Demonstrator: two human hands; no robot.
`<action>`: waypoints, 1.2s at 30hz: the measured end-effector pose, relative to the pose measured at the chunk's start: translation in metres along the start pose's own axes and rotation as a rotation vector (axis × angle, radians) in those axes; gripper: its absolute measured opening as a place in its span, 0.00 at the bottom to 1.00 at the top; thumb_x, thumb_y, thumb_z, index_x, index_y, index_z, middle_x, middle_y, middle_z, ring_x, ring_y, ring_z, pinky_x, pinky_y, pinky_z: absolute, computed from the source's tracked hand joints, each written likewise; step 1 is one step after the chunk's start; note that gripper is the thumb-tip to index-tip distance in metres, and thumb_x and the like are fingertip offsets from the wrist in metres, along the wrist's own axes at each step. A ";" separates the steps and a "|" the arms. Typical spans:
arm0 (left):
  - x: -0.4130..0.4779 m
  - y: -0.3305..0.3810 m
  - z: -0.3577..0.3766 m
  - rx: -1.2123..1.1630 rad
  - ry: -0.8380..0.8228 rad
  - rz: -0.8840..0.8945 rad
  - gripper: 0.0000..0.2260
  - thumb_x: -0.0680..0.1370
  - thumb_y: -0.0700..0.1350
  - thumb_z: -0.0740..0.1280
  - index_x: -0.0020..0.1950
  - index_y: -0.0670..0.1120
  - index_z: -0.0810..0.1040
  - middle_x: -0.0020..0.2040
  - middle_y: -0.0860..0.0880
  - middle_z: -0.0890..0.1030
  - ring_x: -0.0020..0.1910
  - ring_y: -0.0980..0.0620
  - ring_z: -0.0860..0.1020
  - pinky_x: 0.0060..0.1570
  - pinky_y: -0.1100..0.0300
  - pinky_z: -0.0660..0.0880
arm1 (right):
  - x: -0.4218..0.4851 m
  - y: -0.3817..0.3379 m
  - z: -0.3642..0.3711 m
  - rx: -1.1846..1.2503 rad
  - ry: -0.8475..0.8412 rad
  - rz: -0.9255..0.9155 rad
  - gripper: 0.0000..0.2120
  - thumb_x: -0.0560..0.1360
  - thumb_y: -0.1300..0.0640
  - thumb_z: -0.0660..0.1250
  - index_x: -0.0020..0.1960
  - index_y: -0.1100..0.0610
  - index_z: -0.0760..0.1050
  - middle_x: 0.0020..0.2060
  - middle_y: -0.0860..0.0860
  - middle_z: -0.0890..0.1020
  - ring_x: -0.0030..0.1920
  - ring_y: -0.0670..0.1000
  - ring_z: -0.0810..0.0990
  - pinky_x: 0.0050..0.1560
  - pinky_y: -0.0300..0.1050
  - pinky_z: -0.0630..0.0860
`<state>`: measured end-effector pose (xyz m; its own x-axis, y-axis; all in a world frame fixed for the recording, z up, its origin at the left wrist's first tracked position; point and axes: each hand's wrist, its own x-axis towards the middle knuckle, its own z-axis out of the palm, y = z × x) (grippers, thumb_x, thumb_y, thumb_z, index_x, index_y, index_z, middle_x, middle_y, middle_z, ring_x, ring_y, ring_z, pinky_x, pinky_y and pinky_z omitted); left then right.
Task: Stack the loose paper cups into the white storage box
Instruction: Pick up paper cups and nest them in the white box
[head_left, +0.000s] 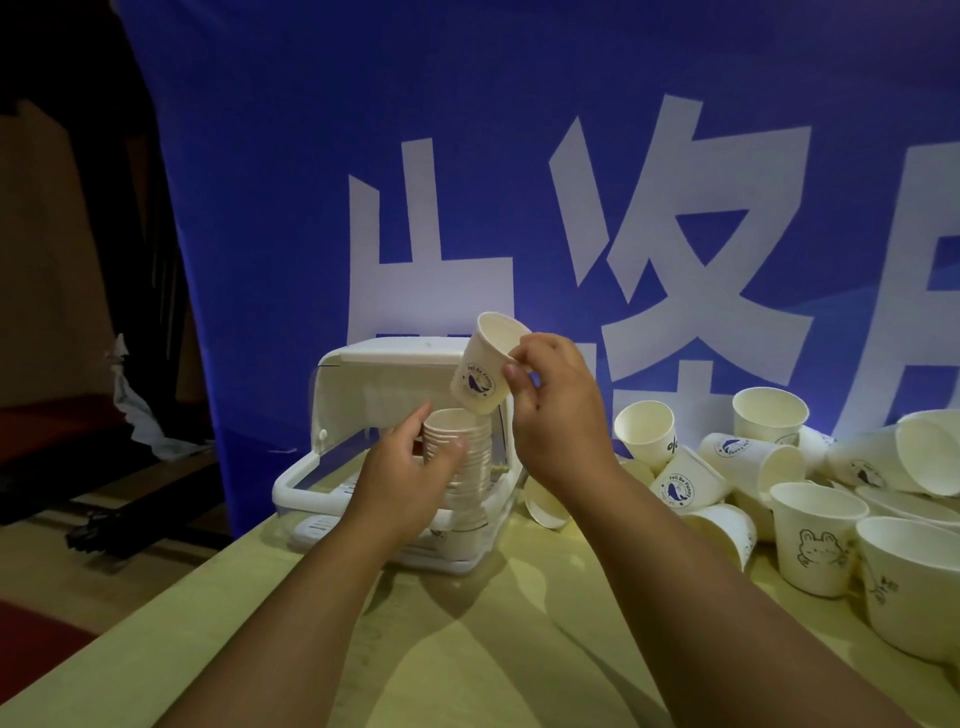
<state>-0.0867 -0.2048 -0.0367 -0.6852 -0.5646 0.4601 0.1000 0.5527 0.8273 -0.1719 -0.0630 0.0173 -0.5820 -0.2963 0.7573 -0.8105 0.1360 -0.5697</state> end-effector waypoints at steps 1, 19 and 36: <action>-0.002 0.001 -0.001 0.011 -0.017 0.003 0.27 0.80 0.52 0.71 0.77 0.58 0.67 0.63 0.57 0.79 0.64 0.53 0.77 0.65 0.48 0.77 | -0.001 0.000 0.002 -0.017 -0.036 -0.009 0.02 0.82 0.55 0.63 0.54 0.49 0.73 0.57 0.43 0.72 0.55 0.44 0.71 0.50 0.30 0.71; -0.002 -0.010 -0.002 0.178 0.026 0.070 0.33 0.80 0.51 0.71 0.81 0.58 0.60 0.76 0.53 0.71 0.70 0.51 0.73 0.64 0.50 0.78 | -0.017 0.004 0.012 -0.131 -0.301 0.168 0.14 0.83 0.59 0.63 0.67 0.51 0.78 0.63 0.50 0.81 0.59 0.50 0.79 0.52 0.36 0.71; 0.010 -0.021 -0.016 0.218 0.009 -0.029 0.49 0.69 0.49 0.82 0.82 0.54 0.56 0.74 0.53 0.72 0.68 0.52 0.73 0.65 0.52 0.75 | -0.050 0.032 0.042 -0.148 -0.452 0.152 0.21 0.82 0.57 0.62 0.74 0.46 0.66 0.66 0.46 0.79 0.65 0.52 0.77 0.69 0.57 0.72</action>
<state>-0.0840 -0.2313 -0.0445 -0.6790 -0.5870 0.4409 -0.0785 0.6552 0.7514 -0.1663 -0.0838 -0.0520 -0.6338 -0.6386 0.4366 -0.7388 0.3324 -0.5863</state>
